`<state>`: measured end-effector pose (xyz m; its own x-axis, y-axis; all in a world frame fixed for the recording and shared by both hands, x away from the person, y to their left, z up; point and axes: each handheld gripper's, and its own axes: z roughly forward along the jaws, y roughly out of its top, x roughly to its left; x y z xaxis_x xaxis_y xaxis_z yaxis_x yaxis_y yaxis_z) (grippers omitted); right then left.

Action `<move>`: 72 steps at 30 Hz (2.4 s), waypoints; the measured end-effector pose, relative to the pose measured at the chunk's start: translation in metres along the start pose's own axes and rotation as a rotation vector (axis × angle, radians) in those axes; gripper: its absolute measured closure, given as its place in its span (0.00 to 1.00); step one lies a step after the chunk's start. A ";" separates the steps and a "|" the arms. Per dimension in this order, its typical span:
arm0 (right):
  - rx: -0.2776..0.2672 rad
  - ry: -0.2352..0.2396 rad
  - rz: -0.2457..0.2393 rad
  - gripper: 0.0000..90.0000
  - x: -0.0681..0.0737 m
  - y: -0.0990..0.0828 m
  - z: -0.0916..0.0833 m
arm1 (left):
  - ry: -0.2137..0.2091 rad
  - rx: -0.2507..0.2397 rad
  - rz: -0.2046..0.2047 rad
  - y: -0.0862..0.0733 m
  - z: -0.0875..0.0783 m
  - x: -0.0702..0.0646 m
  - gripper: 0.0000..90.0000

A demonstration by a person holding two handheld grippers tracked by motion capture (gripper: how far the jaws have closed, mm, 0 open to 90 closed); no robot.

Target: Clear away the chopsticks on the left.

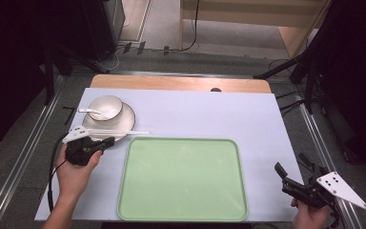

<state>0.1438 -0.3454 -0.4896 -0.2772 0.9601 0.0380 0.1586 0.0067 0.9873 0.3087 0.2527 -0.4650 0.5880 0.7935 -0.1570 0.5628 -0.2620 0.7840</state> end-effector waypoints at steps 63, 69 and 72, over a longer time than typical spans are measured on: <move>0.022 -0.006 0.000 0.14 -0.003 -0.004 -0.002 | 0.066 0.246 -0.014 0.039 0.035 0.054 0.77; 0.024 -0.010 0.001 0.14 -0.005 -0.004 -0.003 | 0.086 0.245 0.021 0.036 0.028 0.053 0.78; 0.023 -0.012 0.006 0.14 -0.006 -0.004 -0.003 | 0.106 0.255 0.010 0.027 0.024 0.061 0.79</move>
<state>0.1414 -0.3517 -0.4934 -0.2650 0.9634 0.0416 0.1820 0.0077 0.9833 0.3736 0.2809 -0.4671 0.5379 0.8395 -0.0761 0.6931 -0.3891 0.6068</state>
